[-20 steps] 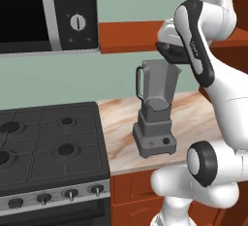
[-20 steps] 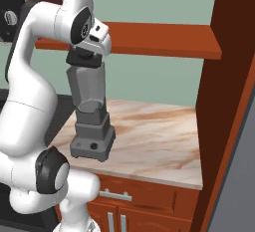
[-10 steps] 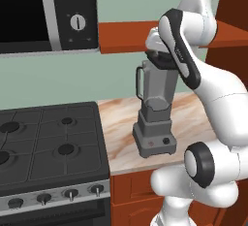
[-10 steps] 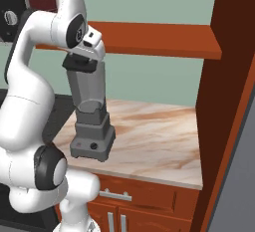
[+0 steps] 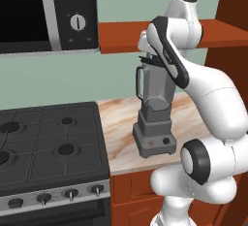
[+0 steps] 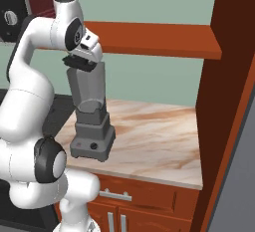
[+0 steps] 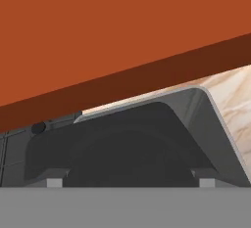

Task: Close the lid blender by securely placing the lid on top.

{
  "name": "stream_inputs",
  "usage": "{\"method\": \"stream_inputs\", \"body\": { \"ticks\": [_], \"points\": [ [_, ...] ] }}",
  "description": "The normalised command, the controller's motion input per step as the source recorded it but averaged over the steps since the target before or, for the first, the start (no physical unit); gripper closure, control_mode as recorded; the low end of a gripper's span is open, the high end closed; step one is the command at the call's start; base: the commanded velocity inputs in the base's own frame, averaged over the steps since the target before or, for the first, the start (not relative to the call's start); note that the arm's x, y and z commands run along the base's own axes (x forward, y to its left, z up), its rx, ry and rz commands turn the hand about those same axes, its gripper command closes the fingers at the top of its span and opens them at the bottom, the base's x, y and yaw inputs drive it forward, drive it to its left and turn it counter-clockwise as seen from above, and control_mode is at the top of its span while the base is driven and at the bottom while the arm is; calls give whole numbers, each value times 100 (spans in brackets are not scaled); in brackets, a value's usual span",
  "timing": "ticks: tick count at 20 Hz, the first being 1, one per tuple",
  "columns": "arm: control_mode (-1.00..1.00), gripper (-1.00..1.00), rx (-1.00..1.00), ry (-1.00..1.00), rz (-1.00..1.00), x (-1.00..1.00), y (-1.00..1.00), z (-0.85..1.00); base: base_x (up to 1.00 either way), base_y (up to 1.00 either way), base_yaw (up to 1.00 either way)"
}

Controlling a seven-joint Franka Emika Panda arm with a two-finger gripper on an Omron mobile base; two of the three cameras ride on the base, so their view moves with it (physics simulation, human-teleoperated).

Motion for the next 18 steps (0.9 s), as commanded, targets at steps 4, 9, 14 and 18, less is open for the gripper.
{"method": "stream_inputs", "body": {
  "ticks": [4, 9, 14, 18],
  "points": [
    [-100, 100, 0, 0, 0, 4, 0, -32, 0, 0, 0],
    [-100, 100, 0, -5, 0, -1, -3, -32, 0, 0, 0],
    [-100, 100, -2, -17, -1, -27, -3, -16, 0, 0, 0],
    [-100, 100, -5, -5, -10, -15, 0, -1, 0, 0, 0]
  ]
}}
